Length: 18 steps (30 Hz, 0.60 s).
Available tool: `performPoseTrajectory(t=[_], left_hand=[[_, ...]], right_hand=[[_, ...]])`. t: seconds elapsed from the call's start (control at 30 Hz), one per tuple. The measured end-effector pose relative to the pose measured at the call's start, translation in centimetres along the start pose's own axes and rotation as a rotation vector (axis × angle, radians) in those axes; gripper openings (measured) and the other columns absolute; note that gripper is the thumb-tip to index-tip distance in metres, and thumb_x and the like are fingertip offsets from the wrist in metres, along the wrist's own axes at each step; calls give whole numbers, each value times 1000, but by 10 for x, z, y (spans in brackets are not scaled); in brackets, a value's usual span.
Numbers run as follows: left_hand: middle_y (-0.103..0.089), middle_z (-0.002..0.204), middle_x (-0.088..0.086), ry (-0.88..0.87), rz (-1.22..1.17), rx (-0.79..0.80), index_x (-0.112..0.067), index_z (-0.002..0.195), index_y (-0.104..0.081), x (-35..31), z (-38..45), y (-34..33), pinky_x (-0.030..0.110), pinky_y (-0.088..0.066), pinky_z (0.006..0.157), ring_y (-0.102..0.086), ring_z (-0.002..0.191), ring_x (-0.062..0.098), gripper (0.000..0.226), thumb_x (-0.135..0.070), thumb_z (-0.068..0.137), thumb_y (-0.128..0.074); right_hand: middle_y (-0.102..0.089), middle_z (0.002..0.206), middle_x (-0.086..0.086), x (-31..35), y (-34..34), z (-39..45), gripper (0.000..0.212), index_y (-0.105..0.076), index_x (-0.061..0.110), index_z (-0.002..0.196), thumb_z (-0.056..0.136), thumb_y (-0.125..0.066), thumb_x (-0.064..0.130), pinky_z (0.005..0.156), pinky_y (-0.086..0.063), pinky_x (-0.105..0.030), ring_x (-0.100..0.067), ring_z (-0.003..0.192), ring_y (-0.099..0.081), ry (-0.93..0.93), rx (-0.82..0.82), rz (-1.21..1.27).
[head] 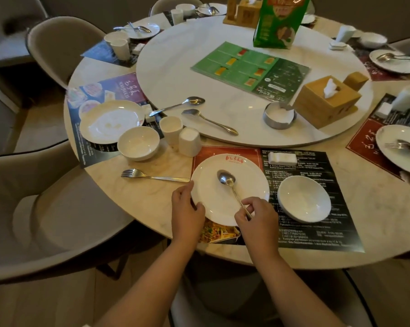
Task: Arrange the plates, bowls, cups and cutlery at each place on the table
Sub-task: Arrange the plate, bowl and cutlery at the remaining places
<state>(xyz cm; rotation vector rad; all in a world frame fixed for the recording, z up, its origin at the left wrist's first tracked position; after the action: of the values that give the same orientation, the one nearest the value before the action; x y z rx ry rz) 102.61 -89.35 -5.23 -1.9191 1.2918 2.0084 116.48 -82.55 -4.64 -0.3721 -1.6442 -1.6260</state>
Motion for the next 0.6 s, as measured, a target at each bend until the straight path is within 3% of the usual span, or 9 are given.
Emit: performPoseTrajectory(t=[0.17, 0.3, 0.43, 0.6], left_hand=[[-40, 138, -4, -1, 27, 4, -22, 142, -43, 1, -3, 2, 19, -37, 95, -47, 122, 11, 55, -14, 90, -59], [-43, 137, 0, -14, 54, 19, -20, 137, -47, 2, -1, 12, 22, -42, 95, -50, 113, 9, 48, -19, 90, -60], [-44, 134, 1, -14, 167, -114, -19, 132, -52, 15, 6, 41, 23, -36, 96, -46, 122, 16, 44, -16, 89, -59], [-33, 145, 6, -4, 380, -167, -11, 140, -42, 40, 22, 76, 29, -29, 107, -32, 134, 22, 55, -19, 89, -60]], right_hand=[[-58, 81, 2, -7, 1, -1, 12, -66, 13, 90, 79, -67, 8, 76, -50, -43, -17, 81, -53, 69, 43, -53], [-58, 85, 1, -9, 3, 0, 12, -66, 14, 91, 79, -69, 11, 78, -49, -39, -17, 82, -53, 101, 48, -87], [-59, 97, 0, 7, 2, 3, 22, -68, 19, 101, 80, -71, 24, 79, -42, -33, -19, 92, -53, 155, 5, -192], [-64, 96, -3, 69, -43, 18, 13, -72, 13, 95, 84, -66, 10, 85, -38, -26, -20, 98, -53, 384, 182, 4]])
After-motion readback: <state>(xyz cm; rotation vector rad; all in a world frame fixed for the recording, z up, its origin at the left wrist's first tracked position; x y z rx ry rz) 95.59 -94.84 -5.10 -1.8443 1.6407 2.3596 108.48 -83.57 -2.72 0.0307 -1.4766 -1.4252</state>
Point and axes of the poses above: each hand's wrist, its own z-axis towards the middle knuckle, its own y-axis out of the back of the hand, x = y × z, the point moved 1 cm from there along z, towards the middle knuckle
